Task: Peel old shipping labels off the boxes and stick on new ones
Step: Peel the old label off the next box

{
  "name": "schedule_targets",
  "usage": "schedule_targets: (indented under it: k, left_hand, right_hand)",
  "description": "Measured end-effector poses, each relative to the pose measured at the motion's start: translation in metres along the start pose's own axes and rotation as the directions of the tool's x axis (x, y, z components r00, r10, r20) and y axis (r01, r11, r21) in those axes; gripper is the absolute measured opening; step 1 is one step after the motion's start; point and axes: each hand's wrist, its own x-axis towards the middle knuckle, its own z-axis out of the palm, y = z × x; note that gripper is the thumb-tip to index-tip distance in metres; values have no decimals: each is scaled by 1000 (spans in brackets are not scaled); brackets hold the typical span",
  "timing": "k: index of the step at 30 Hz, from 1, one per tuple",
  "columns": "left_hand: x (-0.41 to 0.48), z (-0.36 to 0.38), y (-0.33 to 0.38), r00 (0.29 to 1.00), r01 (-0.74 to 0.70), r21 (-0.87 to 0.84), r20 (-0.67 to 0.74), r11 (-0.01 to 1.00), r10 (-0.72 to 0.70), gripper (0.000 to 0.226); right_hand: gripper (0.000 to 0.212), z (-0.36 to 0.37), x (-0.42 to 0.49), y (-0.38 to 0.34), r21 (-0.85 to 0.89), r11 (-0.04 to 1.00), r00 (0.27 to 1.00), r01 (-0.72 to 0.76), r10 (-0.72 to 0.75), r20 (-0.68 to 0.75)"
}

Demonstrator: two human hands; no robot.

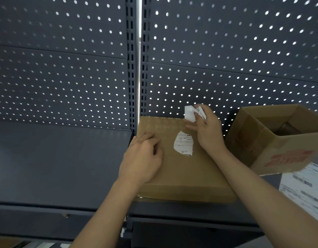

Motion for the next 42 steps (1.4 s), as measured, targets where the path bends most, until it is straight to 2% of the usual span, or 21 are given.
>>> schedule_targets:
  k: [1,3,10,14,16,18,22,25,27,29,31,34,38,42]
  left_hand:
    - [0,0,0,1000,3,0,1,1000,-3,33]
    - [0,0,0,1000,0,-2,-3,1000,0,33]
    - [1,2,-1,1000,-3,-9,-2,1000,3,34]
    - [1,3,-2,1000,-7,-6,-5,1000,7,34]
    - [1,3,-1,1000,-9,-8,-13,1000,9,33]
    - [1,2,-1,1000,-12,-7,-17,1000,12,32]
    - [1,2,-1,999,-18,-3,-28,1000,17,32]
    - [1,3,-2,998,-28,0,-48,1000,28,30]
    - [1,3,-2,998,-36,2,-56,999,36,30]
    - [2,4,-3,997,-42,8,-61,999,43,30]
    - [2,4,-4,997,-49,11,-66,999,49,30]
    - [2,5,-4,997,-51,17,-65,999,52,30]
    - [2,6,-4,997,-40,24,-64,999,42,28]
    - [2,6,-4,996,-50,27,-73,998,52,27]
  right_hand:
    - [45,-1,0,1,-19,1000,1000,-2,2,9]
    - [49,-3,-1,3,-66,998,1000,6,-4,17]
    - [16,-4,-2,-5,-120,992,998,-36,30,-55]
    - [28,-5,-1,-8,-33,995,992,-95,92,-89]
    - [27,-7,-1,-9,-4,994,990,-106,105,-92]
    - [26,-6,0,-8,-16,995,992,-95,94,-87]
    - [36,-5,0,-6,-63,996,996,-60,55,-75]
    - [23,-6,1,-3,-113,991,995,-64,55,-82]
    - [3,-7,2,0,-15,995,992,-103,102,-73]
    - [23,-7,2,2,114,985,989,-132,138,-49]
    - [33,-8,3,3,95,989,989,-117,125,-77]
    - [31,-7,3,-1,15,996,991,-86,87,-105]
    - [18,-6,2,-3,-29,995,993,-92,90,-71]
    - [32,-7,3,-2,55,986,987,-158,159,-20]
